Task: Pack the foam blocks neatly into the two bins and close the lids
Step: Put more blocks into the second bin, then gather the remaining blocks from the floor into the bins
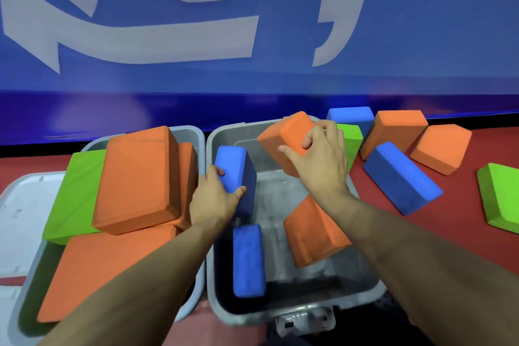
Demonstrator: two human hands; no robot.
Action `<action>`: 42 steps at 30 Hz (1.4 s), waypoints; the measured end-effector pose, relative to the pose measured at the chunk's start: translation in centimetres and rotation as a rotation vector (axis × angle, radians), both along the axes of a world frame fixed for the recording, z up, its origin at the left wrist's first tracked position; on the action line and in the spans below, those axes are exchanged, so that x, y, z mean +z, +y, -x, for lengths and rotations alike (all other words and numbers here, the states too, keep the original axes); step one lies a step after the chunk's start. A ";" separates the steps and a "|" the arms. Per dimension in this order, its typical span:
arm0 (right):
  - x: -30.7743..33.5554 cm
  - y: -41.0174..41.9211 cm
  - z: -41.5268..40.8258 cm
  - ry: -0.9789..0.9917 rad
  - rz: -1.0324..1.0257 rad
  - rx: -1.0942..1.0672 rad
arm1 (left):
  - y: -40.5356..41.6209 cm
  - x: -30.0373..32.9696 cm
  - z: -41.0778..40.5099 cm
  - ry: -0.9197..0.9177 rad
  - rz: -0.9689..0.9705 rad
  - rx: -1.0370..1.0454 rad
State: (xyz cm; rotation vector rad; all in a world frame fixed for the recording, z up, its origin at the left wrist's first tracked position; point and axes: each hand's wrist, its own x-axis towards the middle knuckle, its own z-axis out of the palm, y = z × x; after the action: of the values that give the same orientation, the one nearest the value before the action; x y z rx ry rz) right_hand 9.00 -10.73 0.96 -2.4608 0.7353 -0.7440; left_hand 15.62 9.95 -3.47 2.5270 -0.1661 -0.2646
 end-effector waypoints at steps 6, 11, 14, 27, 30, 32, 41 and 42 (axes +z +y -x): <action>-6.7 -3.0 -1.8 0.230 0.067 0.113 | -1.0 -4.2 0.1 0.091 -0.081 -0.042; -10.9 -3.6 -3.5 0.454 0.128 0.268 | -2.1 -6.8 -0.1 0.196 -0.110 -0.086; -13.1 -4.0 -3.7 0.610 0.064 0.292 | -2.5 -7.7 -0.4 0.236 -0.156 -0.109; -11.2 -4.1 -0.4 0.598 0.045 0.392 | -4.8 -4.8 0.8 0.092 -0.264 -0.208; -8.9 -5.9 3.0 0.605 0.023 0.343 | -6.1 -2.6 2.1 0.044 -0.246 -0.243; -7.1 -7.6 5.4 0.613 0.010 0.297 | -7.6 -1.1 3.3 0.029 -0.200 -0.267; -2.7 -17.6 18.9 0.663 -0.083 0.013 | -20.6 2.6 11.0 -0.070 -0.095 -0.561; -2.9 -18.8 20.1 0.671 -0.107 -0.018 | -22.2 2.6 11.8 -0.072 -0.094 -0.590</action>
State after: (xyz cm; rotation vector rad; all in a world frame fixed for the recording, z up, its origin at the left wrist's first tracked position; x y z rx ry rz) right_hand -11.14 -29.55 -1.97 -2.6027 0.9936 0.1449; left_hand 3.80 -12.26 -0.85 2.5230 -0.9511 -0.4159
